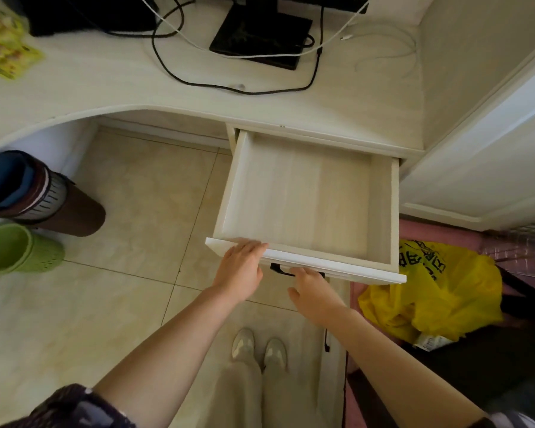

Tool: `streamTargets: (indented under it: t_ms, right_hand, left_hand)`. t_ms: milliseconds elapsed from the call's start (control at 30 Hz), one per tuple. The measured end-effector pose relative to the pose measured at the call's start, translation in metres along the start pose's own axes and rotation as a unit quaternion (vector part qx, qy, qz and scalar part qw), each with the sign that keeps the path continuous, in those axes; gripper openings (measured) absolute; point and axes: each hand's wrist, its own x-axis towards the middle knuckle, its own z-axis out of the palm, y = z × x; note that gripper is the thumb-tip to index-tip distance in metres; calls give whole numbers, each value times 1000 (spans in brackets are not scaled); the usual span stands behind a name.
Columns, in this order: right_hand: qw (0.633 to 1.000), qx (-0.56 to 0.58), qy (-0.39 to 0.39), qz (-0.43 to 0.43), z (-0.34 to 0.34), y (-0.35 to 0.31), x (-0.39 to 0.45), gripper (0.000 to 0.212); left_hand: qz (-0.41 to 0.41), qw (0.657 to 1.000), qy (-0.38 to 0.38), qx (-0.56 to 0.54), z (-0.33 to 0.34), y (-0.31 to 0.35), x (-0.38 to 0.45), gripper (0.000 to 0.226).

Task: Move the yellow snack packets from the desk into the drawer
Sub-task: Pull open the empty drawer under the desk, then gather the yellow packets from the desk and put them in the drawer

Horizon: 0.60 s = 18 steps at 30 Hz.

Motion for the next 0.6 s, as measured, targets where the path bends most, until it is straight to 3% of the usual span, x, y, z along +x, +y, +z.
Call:
streamTargets:
  t_ms: [267, 600]
  right_hand:
    - [995, -10, 64, -72, -50, -67, -17, 44]
    - [980, -50, 90, -172, -57, -199, 4, 35]
  left_hand:
    - [-141, 977, 97, -130, -57, -9, -67, 42]
    - [-316, 882, 271, -221, -114, -98, -148, 29]
